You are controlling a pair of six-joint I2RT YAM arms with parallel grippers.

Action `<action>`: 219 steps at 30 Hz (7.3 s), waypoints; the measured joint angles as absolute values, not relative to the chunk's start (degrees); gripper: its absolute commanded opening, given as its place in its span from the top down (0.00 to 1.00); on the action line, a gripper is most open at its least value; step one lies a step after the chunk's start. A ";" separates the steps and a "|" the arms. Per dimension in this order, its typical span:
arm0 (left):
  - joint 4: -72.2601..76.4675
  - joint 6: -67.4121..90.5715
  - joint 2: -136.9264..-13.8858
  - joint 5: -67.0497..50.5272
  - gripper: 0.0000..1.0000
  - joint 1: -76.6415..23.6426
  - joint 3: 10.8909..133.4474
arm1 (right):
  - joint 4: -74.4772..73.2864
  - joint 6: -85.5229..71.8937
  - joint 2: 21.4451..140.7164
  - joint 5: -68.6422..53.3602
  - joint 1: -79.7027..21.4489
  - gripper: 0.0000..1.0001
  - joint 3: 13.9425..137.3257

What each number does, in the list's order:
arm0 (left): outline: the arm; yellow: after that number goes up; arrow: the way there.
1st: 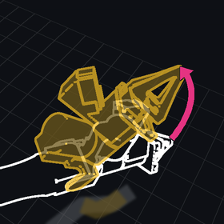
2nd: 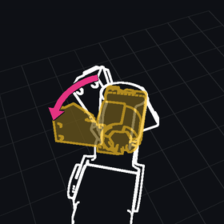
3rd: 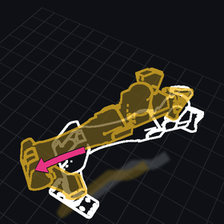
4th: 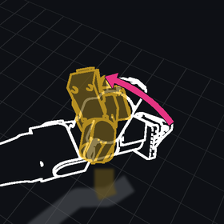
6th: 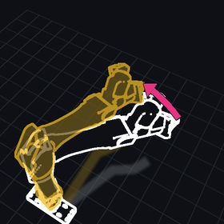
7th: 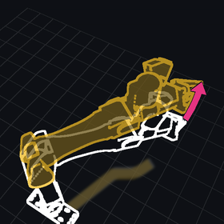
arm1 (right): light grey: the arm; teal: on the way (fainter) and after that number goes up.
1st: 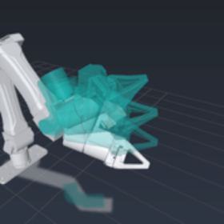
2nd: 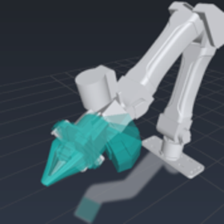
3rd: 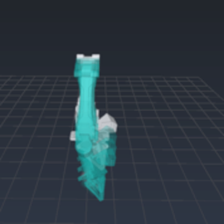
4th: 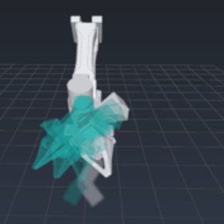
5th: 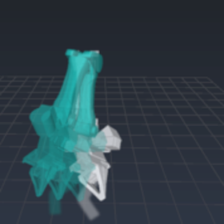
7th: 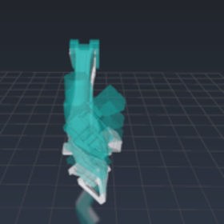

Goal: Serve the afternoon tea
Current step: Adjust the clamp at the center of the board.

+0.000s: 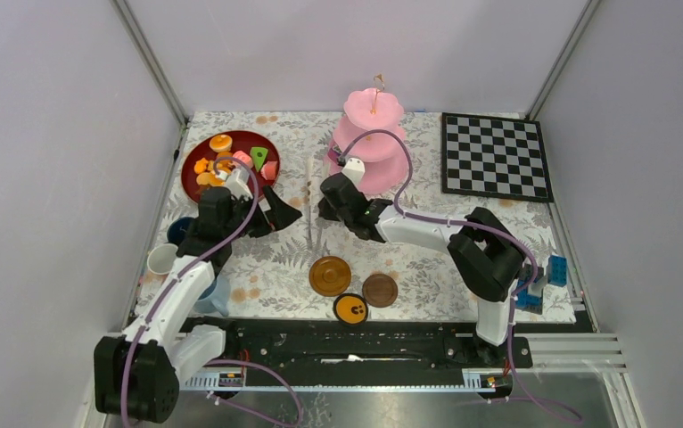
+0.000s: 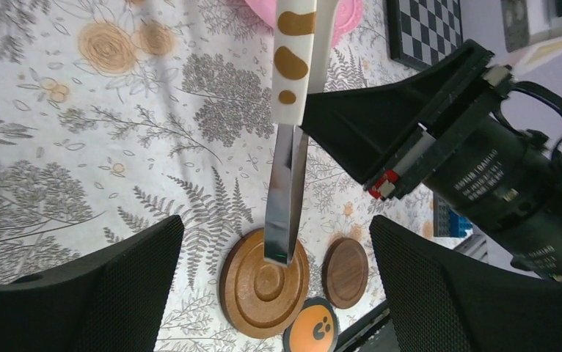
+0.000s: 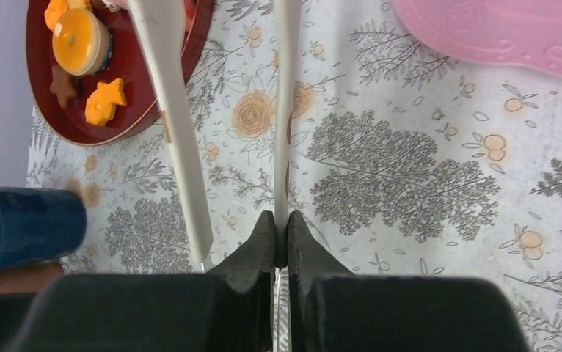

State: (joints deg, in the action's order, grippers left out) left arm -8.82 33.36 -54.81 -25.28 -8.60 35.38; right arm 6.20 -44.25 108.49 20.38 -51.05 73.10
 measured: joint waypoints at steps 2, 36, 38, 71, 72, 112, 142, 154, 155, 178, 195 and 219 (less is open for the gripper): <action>-6.37 34.30 -56.51 -26.55 0.01 -8.60 34.37 | 5.48 -44.34 108.49 20.38 -51.70 1.00 73.71; -10.22 31.90 -73.54 16.32 0.64 -33.87 44.25 | 2.00 -51.33 108.51 22.44 -54.13 1.00 73.54; -9.80 31.88 -73.91 17.56 0.63 -34.35 44.25 | 1.96 -51.86 108.51 22.50 -54.13 1.00 73.54; -14.41 43.70 -69.43 30.74 1.00 -35.51 41.21 | 12.27 -69.41 107.50 21.76 -53.39 1.00 63.70; -14.24 43.86 -69.19 30.57 1.00 -35.33 40.99 | 12.62 -69.45 107.50 21.39 -53.30 1.00 63.59; -19.68 23.92 -99.07 4.14 0.34 -18.92 58.08 | 21.91 -38.41 102.54 4.27 -47.09 0.29 58.63; 25.56 27.00 -80.34 20.53 0.01 -33.30 25.78 | 50.48 -32.80 85.43 0.97 -40.07 0.22 31.24; 40.38 28.21 -89.41 33.52 0.02 -41.95 19.75 | 55.68 -32.77 85.19 0.84 -40.07 0.23 29.06; 41.82 28.14 -90.21 34.13 0.04 -42.09 19.64 | 56.14 -32.77 85.19 0.84 -40.07 0.23 28.93; 57.19 23.92 -102.56 45.10 0.38 -44.45 20.97 | 59.53 -32.58 85.19 2.02 -40.07 0.24 26.11; 23.09 27.46 -98.08 42.41 0.49 -43.94 35.81 | 59.70 -32.36 85.19 2.46 -40.05 0.24 25.96; -26.46 23.27 -72.47 23.33 0.48 -27.20 59.02 | 59.86 -31.92 84.05 3.55 -40.05 0.23 24.88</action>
State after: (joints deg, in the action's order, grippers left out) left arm -26.46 23.27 -72.47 23.33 -27.20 59.02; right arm 59.86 -31.92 84.05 3.55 -40.05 24.88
